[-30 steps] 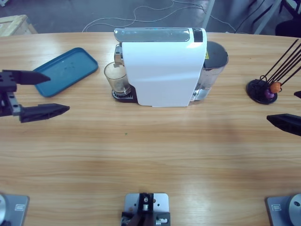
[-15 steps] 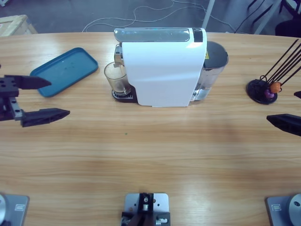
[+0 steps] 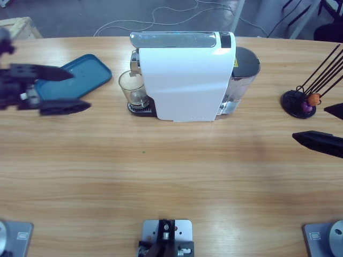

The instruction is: Pour coffee

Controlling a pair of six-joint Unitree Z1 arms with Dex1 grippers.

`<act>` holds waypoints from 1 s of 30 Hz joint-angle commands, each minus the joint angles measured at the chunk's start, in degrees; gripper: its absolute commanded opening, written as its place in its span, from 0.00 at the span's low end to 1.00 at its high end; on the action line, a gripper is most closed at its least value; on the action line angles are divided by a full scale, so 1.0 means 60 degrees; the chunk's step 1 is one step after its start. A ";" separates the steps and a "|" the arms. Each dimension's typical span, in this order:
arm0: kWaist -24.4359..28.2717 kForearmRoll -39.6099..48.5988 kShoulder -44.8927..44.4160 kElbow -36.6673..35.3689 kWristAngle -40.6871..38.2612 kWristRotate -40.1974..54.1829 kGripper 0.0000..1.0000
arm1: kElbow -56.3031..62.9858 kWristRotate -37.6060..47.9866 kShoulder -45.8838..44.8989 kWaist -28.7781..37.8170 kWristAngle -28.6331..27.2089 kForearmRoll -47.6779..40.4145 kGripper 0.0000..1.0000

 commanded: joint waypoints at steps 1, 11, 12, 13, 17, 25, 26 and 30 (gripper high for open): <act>0.0576 -0.0317 0.2892 -0.1205 -0.2010 0.2503 0.99 | 0.0250 -0.0085 0.0510 0.0043 0.0440 -0.0058 1.00; 0.0687 -0.0434 0.4545 -0.2092 -0.1427 0.3724 0.99 | -0.0011 -0.0223 0.1258 0.0043 0.0713 0.0094 1.00; 0.0646 -0.0434 0.4600 -0.2212 -0.1307 0.3719 0.99 | -0.0028 -0.0229 0.1301 0.0043 0.0730 0.0106 1.00; 0.0570 -0.0431 0.4635 -0.2297 -0.1155 0.3704 0.99 | -0.0046 -0.0246 0.1340 0.0043 0.0745 0.0117 1.00; 0.0107 -0.0431 0.4823 -0.2391 -0.0715 0.3581 0.99 | -0.0066 -0.0302 0.1395 0.0043 0.0815 0.0135 1.00; -0.0180 -0.0425 0.4864 -0.2432 -0.0384 0.3508 0.99 | -0.0122 -0.0328 0.1533 0.0043 0.0850 0.0164 1.00; -0.0186 -0.0425 0.4890 -0.2456 -0.0372 0.3487 0.99 | -0.0134 -0.0343 0.1548 0.0043 0.0874 0.0170 1.00; -0.0200 -0.0434 0.4984 -0.2582 -0.0390 0.3355 0.99 | -0.0139 -0.0363 0.1536 0.0043 0.0897 0.0179 1.00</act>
